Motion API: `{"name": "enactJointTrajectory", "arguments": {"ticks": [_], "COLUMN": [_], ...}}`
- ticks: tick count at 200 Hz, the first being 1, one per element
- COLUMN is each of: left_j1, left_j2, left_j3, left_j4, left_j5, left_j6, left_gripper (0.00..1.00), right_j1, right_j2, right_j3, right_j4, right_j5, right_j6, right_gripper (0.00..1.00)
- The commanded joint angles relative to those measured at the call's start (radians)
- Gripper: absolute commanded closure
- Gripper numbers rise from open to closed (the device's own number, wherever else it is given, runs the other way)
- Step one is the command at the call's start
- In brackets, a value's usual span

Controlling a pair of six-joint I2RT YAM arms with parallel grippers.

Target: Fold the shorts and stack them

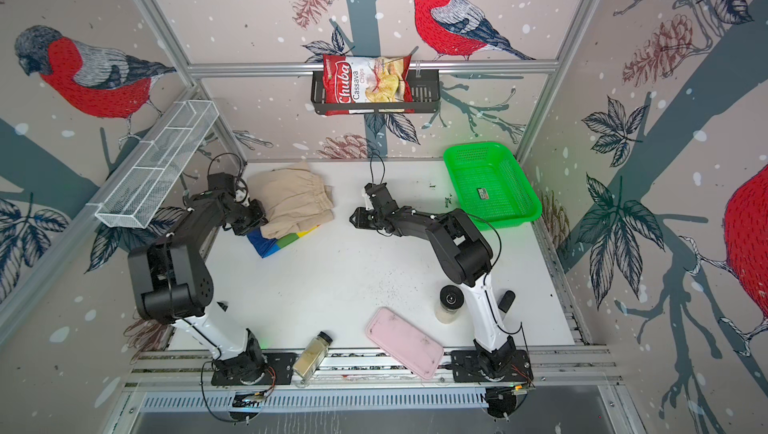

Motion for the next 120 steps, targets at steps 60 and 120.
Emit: {"name": "enactJointTrajectory", "arguments": {"ticks": [60,120], "left_j1": [0.023,0.041], "left_j2": [-0.004,-0.012], "left_j3": [-0.167,-0.182], "left_j4": [0.087,0.093], "left_j5": [-0.019,-0.014], "left_j6": [-0.008,0.001], "left_gripper": [1.0,1.0], "right_j1": [0.071,0.087], "right_j2": [0.209,0.279], "right_j3": [0.247,0.324], "right_j4": [-0.022,0.004], "right_j5": [-0.091,-0.128], "right_j6": [0.083,0.117], "right_gripper": [0.54,0.88]}}
